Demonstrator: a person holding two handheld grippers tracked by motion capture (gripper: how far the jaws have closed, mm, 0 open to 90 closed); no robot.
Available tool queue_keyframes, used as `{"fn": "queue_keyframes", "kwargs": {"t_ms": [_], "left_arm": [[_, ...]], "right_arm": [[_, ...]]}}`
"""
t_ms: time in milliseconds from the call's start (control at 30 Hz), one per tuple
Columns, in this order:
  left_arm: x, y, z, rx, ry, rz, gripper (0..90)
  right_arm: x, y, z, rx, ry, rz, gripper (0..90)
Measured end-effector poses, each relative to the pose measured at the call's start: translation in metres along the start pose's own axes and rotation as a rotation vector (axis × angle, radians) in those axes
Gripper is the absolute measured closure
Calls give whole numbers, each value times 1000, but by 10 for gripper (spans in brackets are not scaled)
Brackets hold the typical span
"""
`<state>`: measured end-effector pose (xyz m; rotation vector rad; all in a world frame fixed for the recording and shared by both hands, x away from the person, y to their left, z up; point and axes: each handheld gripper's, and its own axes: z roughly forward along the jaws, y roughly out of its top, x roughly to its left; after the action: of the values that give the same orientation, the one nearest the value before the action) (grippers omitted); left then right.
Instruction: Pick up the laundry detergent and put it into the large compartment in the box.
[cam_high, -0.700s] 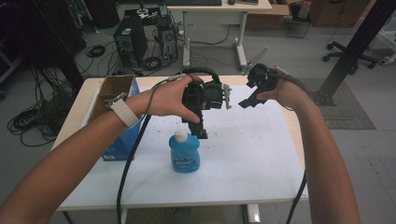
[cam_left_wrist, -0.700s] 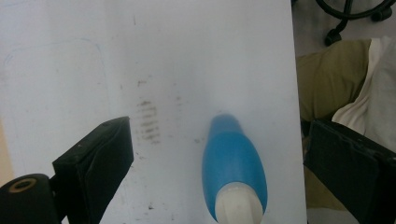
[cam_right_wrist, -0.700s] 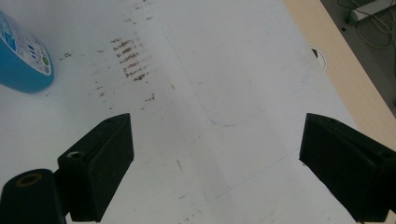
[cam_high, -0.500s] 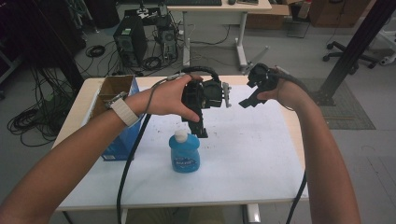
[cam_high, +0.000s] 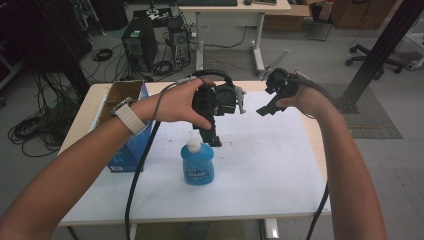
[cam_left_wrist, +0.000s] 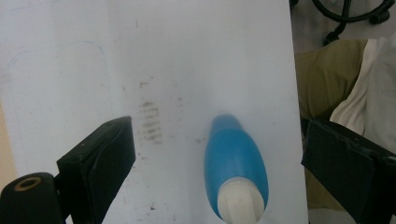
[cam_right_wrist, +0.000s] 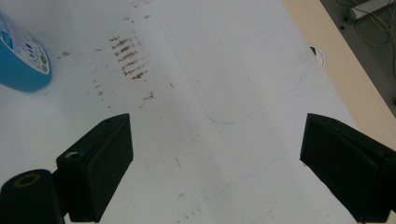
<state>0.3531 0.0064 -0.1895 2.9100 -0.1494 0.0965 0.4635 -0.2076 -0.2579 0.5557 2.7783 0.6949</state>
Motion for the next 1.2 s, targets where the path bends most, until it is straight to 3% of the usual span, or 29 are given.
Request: {"fn": "queue_keyframes", "kwargs": {"t_ms": [433,1200], "left_arm": [[-4,-9,-9,-16,-1,12,90],[-10,-31,-18,-37,14,-5,84]], "right_arm": [[2,-1,0,6,-7,0,90],[5,0,-2,3,-8,-2,91]]}}
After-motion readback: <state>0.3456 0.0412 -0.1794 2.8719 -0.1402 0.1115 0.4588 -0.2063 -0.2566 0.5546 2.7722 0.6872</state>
